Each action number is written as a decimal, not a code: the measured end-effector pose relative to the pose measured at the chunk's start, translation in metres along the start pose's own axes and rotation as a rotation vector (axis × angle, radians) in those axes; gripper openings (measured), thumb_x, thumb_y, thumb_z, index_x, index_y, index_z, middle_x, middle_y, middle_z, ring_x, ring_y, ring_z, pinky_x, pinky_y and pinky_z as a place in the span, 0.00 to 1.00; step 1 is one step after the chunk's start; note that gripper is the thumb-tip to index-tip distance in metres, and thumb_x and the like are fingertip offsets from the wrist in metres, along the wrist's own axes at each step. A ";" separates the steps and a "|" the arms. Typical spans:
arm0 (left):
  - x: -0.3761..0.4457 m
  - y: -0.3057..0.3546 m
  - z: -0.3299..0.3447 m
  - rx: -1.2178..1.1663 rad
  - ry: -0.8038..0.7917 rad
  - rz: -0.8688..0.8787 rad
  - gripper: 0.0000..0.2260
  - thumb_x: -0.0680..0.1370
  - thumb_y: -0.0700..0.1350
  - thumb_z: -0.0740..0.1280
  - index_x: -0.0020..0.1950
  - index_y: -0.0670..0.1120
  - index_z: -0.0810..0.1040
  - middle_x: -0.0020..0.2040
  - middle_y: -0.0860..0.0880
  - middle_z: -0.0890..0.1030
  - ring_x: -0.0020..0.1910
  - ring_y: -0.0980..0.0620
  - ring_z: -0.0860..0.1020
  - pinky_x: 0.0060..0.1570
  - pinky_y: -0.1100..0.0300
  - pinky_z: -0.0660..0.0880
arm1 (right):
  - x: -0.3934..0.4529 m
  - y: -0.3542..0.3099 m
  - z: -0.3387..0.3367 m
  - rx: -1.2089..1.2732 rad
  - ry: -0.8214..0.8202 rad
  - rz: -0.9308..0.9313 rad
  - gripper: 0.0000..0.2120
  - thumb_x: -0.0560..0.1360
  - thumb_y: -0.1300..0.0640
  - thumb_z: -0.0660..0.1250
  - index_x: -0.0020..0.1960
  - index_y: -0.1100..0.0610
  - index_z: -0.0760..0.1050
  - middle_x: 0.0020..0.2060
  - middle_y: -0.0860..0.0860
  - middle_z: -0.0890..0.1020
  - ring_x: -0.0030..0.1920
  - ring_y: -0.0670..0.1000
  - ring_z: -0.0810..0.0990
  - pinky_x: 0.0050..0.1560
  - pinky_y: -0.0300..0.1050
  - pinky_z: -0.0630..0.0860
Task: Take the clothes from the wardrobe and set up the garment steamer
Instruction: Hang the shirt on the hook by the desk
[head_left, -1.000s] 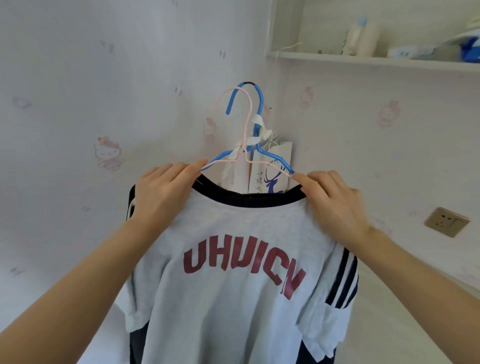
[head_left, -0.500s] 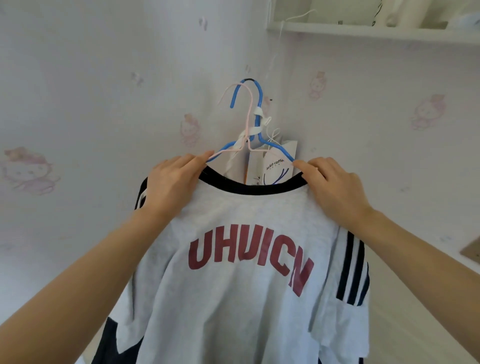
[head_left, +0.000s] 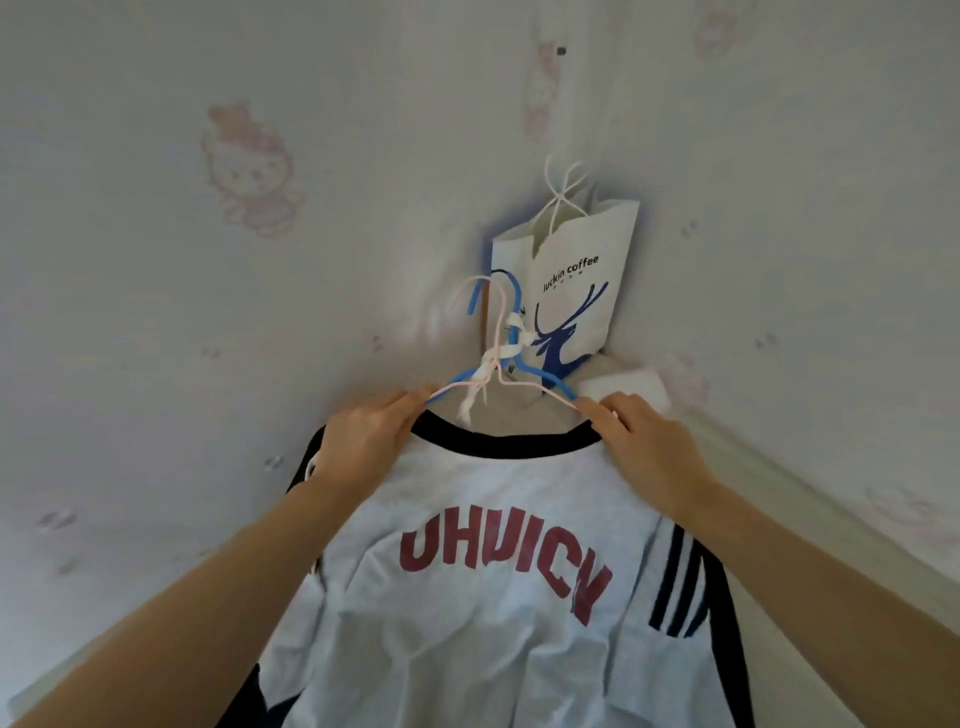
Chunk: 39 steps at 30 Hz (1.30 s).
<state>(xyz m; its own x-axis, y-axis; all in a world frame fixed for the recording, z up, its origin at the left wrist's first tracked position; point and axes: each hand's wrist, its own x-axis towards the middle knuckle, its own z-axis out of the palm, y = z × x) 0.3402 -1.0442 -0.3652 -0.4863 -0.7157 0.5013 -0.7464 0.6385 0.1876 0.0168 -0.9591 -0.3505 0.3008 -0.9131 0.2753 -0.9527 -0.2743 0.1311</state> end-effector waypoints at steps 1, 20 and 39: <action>0.000 -0.004 0.012 0.000 -0.024 -0.013 0.16 0.78 0.46 0.57 0.64 0.52 0.76 0.37 0.49 0.80 0.28 0.45 0.76 0.23 0.54 0.74 | 0.001 0.003 0.012 0.004 -0.020 0.003 0.33 0.63 0.67 0.72 0.66 0.54 0.69 0.48 0.54 0.77 0.43 0.54 0.77 0.19 0.41 0.66; -0.009 -0.026 0.148 0.101 -0.170 -0.277 0.07 0.72 0.35 0.67 0.45 0.44 0.82 0.34 0.47 0.81 0.30 0.43 0.78 0.33 0.55 0.75 | 0.019 0.014 0.155 0.106 -0.348 0.108 0.35 0.64 0.59 0.75 0.69 0.52 0.66 0.47 0.51 0.76 0.43 0.53 0.77 0.32 0.46 0.76; -0.015 -0.046 0.167 0.057 -0.240 -0.264 0.12 0.76 0.39 0.61 0.54 0.39 0.82 0.44 0.41 0.82 0.42 0.38 0.78 0.41 0.46 0.79 | 0.028 0.013 0.170 0.172 -0.221 0.080 0.26 0.61 0.65 0.77 0.58 0.59 0.78 0.39 0.54 0.79 0.35 0.56 0.78 0.27 0.44 0.73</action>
<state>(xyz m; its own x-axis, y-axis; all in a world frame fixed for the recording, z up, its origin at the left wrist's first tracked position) 0.3060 -1.1104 -0.5226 -0.3610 -0.9043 0.2279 -0.8815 0.4107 0.2330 0.0052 -1.0393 -0.5030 0.2253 -0.9723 0.0617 -0.9722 -0.2285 -0.0517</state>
